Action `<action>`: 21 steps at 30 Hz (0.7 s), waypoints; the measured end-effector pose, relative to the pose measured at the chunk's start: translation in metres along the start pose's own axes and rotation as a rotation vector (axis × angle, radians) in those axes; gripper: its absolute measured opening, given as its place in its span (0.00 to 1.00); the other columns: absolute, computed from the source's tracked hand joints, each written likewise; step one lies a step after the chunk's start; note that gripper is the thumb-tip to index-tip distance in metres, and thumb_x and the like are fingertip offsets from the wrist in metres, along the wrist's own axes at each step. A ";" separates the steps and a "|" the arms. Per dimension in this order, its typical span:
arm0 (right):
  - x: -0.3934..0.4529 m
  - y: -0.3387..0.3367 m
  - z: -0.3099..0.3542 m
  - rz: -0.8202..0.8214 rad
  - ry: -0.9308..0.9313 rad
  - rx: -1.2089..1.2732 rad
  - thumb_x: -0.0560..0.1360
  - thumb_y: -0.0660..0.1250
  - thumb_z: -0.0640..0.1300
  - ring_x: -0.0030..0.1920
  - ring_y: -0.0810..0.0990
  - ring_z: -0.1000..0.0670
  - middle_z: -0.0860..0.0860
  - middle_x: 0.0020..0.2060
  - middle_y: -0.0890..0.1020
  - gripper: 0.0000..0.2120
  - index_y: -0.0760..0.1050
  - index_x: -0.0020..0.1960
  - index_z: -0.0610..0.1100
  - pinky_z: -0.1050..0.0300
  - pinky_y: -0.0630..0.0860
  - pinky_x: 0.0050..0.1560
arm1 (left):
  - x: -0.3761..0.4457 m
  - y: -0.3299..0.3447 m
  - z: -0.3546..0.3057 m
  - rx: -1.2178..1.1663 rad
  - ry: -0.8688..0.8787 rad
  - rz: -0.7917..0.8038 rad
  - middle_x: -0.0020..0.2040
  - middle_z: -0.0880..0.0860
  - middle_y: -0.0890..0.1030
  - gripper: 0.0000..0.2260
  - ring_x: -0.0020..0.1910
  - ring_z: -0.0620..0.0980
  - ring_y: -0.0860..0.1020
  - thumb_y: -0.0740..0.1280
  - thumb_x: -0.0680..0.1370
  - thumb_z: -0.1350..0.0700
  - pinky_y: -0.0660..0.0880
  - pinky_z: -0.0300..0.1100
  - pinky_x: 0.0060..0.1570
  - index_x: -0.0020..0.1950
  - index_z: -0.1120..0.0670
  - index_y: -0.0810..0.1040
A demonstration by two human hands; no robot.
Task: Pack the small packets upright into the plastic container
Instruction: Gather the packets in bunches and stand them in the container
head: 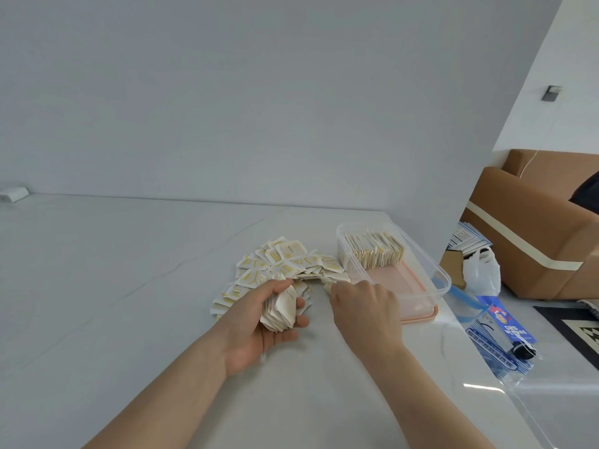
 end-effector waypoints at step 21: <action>-0.013 -0.018 0.027 -0.507 -0.127 0.514 0.79 0.68 0.45 0.23 0.57 0.49 0.51 0.19 0.63 0.19 0.70 0.31 0.46 0.57 0.56 0.22 | 0.005 0.004 0.003 -0.202 0.161 0.030 0.66 0.60 0.82 0.23 0.68 0.57 0.80 0.63 0.83 0.45 0.72 0.53 0.71 0.69 0.61 0.78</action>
Point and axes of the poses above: each hand's wrist, its own x-axis towards the middle knuckle, its own y-axis out of the palm, z = x × y, the point moved 3 cm from there along x, towards the middle knuckle
